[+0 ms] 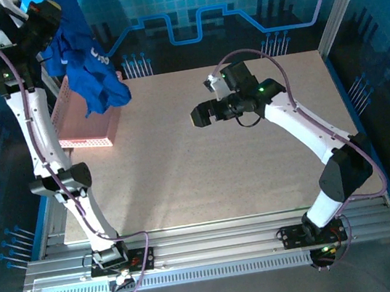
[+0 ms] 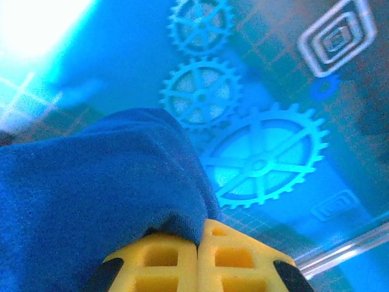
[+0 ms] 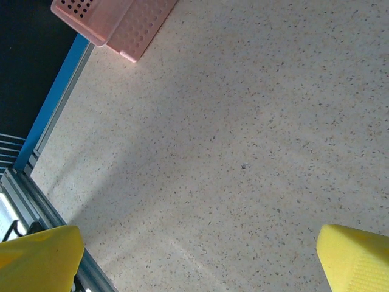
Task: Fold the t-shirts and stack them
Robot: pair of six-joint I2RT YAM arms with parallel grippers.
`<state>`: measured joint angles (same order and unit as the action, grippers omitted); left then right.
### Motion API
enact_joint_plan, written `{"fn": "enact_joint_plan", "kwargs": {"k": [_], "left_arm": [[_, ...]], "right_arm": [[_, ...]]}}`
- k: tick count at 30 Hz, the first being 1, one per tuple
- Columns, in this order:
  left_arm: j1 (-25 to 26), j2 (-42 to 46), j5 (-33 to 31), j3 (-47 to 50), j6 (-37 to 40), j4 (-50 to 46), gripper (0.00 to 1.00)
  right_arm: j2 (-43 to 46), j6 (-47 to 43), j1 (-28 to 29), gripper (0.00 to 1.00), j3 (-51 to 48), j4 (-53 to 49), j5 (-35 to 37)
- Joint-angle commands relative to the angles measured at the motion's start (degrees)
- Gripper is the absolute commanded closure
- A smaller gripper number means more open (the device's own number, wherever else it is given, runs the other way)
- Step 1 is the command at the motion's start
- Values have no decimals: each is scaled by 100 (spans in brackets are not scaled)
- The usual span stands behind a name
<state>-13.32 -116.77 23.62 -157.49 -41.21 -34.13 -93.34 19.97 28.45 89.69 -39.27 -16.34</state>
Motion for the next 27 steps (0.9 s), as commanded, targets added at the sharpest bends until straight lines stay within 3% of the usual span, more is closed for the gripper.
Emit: {"fn": "enact_joint_plan", "kwargs": {"k": [1,8,13,19,23,26,27], "left_arm": [[297,400,417,-308,-439,857,100],[1124,406,520,-344,-600,1123,100],[2050,331,455,-297,-341,980,100],[2986,419,220,435,32,866,100],[3328,358,134,724,217,724,100],[3548,474,143,1673,298,777,100],[3629,585,118,2301,322,906,77]], "right_arm": [[107,181,-147,0,-112,106,17],[462,450,-615,0,-473,183,205],[924,654,-1182,0,-907,113,429],[1622,750,-1852,0,-1519,51,553],[1960,639,-2116,0,-1784,-23,494],[2089,549,-2268,0,-1921,-130,517],[2125,544,-2327,0,-1973,-157,498]]}}
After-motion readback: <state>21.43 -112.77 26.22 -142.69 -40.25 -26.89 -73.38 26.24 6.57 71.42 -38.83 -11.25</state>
